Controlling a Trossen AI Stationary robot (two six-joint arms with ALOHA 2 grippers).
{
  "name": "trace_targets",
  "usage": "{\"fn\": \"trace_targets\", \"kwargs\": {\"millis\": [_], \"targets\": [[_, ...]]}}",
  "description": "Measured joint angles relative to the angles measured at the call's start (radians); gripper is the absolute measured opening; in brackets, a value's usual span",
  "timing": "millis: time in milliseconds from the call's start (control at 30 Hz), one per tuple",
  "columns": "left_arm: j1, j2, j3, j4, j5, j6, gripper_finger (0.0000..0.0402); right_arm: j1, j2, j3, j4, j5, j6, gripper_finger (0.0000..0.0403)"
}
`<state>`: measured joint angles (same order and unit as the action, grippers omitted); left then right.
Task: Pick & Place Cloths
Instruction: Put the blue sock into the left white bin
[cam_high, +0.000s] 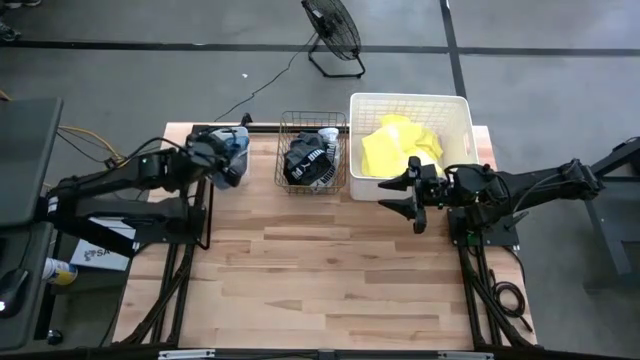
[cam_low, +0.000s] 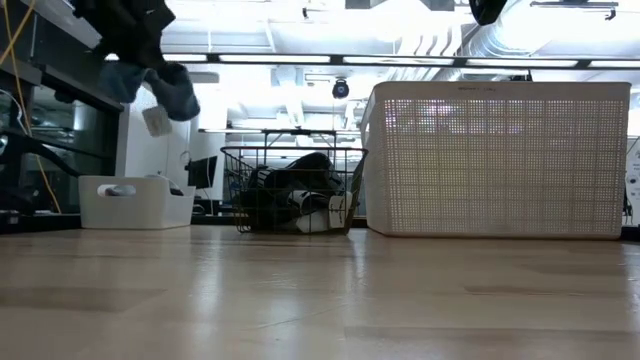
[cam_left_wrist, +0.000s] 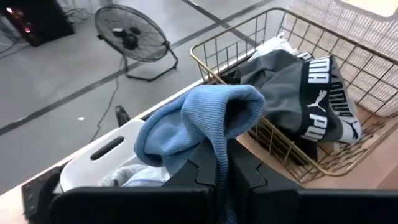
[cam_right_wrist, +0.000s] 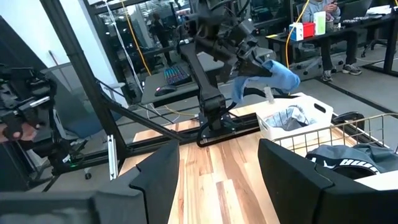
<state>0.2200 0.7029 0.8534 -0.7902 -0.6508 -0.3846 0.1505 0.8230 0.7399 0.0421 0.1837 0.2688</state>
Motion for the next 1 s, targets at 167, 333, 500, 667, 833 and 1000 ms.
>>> {"fn": "trace_targets", "kwargs": {"millis": [167, 333, 500, 667, 833, 1000], "targets": [[0.152, -0.040, -0.056, 0.090, 0.169, 0.126, 0.0004, 0.000, 0.000, 0.000, 0.000, 0.000, 0.000, 0.0210], [0.321, -0.031, -0.088, 0.115, 0.263, 0.187, 0.0004, 0.000, 0.000, 0.000, 0.000, -0.002, 0.013, 0.0210], [0.483, -0.008, -0.103, 0.119, 0.354, 0.239, 0.0004, 0.000, 0.000, 0.000, -0.001, -0.003, 0.026, 0.0210], [0.622, 0.027, -0.123, 0.183, 0.448, 0.296, 0.0004, 0.000, 0.000, 0.000, -0.001, -0.003, 0.045, 0.0210], [0.734, 0.097, -0.151, 0.224, 0.499, 0.308, 0.0004, 0.000, 0.000, 0.000, -0.001, -0.003, 0.053, 0.0210], [0.754, 0.182, -0.151, 0.242, 0.538, 0.303, 0.0004, 0.000, 0.000, 0.000, -0.002, -0.003, 0.053, 0.0210]]}}
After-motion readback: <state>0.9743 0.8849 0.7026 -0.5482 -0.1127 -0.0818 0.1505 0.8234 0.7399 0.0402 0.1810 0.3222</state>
